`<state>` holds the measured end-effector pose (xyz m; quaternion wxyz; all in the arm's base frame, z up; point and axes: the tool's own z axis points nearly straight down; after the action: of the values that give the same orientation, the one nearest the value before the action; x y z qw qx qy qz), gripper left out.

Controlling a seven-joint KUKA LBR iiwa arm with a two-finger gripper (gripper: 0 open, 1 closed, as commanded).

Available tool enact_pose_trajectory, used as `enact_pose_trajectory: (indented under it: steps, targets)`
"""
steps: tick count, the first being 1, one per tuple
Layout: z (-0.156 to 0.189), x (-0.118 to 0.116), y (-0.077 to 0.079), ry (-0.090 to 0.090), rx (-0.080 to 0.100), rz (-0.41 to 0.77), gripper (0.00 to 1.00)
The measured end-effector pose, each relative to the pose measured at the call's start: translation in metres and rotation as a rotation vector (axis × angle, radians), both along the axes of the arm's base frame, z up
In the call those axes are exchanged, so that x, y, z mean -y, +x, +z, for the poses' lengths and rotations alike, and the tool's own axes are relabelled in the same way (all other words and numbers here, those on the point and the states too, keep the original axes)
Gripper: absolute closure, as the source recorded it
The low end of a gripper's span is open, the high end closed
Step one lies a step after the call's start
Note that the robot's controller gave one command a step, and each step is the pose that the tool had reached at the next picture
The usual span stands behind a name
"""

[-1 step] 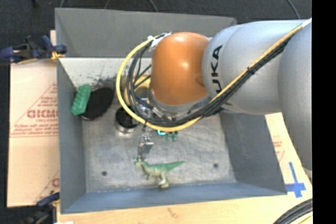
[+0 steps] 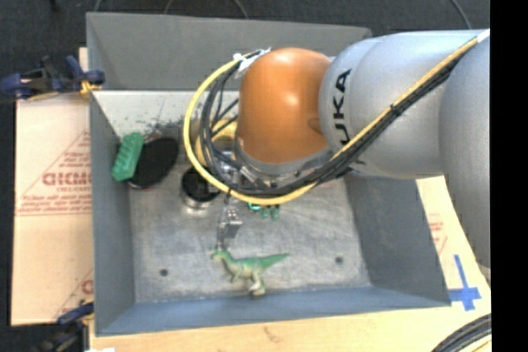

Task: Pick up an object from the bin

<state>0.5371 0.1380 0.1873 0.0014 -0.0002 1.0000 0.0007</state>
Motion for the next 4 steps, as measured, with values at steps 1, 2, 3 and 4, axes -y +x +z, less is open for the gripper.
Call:
enact_pose_trajectory:
  steps: [1, 2, 3, 4]
  targets:
    - [-0.031, 0.029, 0.001, 0.001, 0.007, 0.072, 0.0]
    - [-0.114, 0.045, -0.057, 0.002, 0.012, 0.186, 1.0]
    - [-0.114, 0.045, -0.057, 0.002, 0.012, 0.185, 1.0]
    - [-0.063, 0.043, -0.052, -0.002, -0.008, 0.193, 1.0]
